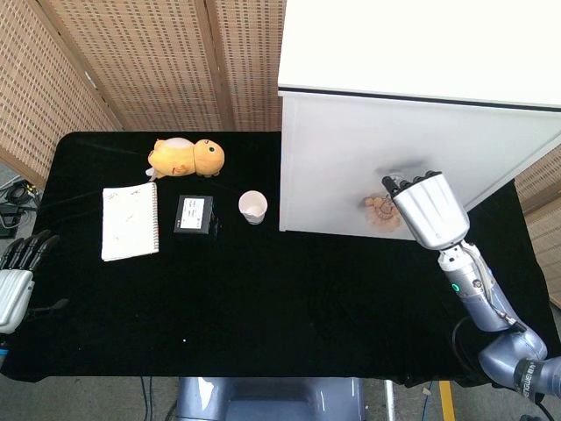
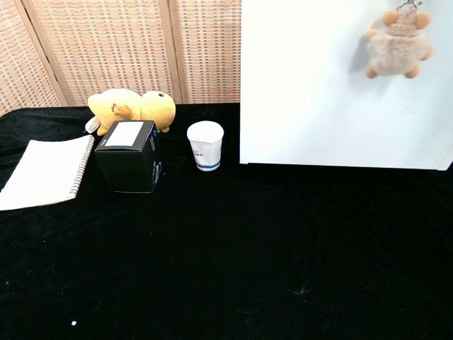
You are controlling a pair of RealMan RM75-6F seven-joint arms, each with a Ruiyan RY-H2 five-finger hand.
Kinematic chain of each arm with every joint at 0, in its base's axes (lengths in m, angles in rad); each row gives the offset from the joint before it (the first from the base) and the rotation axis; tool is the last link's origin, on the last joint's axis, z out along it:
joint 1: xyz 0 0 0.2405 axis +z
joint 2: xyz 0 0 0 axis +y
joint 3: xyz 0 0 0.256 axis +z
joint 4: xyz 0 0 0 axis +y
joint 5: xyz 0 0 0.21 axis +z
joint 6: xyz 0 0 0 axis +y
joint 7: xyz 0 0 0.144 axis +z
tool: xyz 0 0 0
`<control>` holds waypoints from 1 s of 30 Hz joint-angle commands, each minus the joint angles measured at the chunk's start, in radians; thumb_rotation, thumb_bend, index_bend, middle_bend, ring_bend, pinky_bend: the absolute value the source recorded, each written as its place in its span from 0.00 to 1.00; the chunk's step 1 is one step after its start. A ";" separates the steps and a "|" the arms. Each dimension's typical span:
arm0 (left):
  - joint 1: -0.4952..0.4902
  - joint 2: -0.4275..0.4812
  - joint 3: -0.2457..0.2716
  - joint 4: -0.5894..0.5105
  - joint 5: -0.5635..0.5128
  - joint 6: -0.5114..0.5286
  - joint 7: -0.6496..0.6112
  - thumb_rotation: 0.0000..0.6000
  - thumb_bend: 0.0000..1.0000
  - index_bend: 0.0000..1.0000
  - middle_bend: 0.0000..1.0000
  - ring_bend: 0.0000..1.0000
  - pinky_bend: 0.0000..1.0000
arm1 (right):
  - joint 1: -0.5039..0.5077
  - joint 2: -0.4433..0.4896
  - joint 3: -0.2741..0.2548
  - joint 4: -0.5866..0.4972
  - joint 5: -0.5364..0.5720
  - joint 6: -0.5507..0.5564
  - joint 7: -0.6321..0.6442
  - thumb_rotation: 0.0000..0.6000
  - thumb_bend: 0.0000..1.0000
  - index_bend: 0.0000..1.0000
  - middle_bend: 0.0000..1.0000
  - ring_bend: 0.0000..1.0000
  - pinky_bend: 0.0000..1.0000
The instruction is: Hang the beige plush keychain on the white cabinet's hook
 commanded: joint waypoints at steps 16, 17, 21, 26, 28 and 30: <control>0.000 0.001 -0.001 0.000 -0.002 0.000 -0.001 1.00 0.00 0.00 0.00 0.00 0.00 | 0.026 -0.024 0.031 -0.016 0.029 0.000 -0.074 1.00 0.36 0.67 0.98 1.00 1.00; 0.000 0.001 -0.001 0.000 -0.002 0.000 -0.002 1.00 0.00 0.00 0.00 0.00 0.00 | 0.025 -0.028 0.034 -0.015 0.028 0.007 -0.079 1.00 0.30 0.66 0.98 1.00 1.00; -0.001 0.001 0.000 0.000 -0.001 0.000 -0.002 1.00 0.00 0.00 0.00 0.00 0.00 | 0.024 -0.041 0.041 -0.015 0.027 0.029 -0.092 1.00 0.08 0.64 0.98 1.00 1.00; 0.000 0.003 -0.001 -0.002 -0.001 0.002 -0.004 1.00 0.00 0.00 0.00 0.00 0.00 | 0.018 -0.038 0.038 -0.023 0.000 0.056 -0.090 1.00 0.07 0.63 0.98 1.00 1.00; 0.000 0.003 0.000 -0.002 0.000 0.002 -0.003 1.00 0.00 0.00 0.00 0.00 0.00 | 0.011 -0.029 0.034 -0.035 -0.019 0.073 -0.083 1.00 0.06 0.63 0.98 1.00 1.00; 0.000 0.002 0.001 -0.002 0.001 0.001 -0.003 1.00 0.00 0.00 0.00 0.00 0.00 | 0.003 -0.017 0.030 -0.048 -0.037 0.087 -0.076 1.00 0.06 0.64 0.98 1.00 1.00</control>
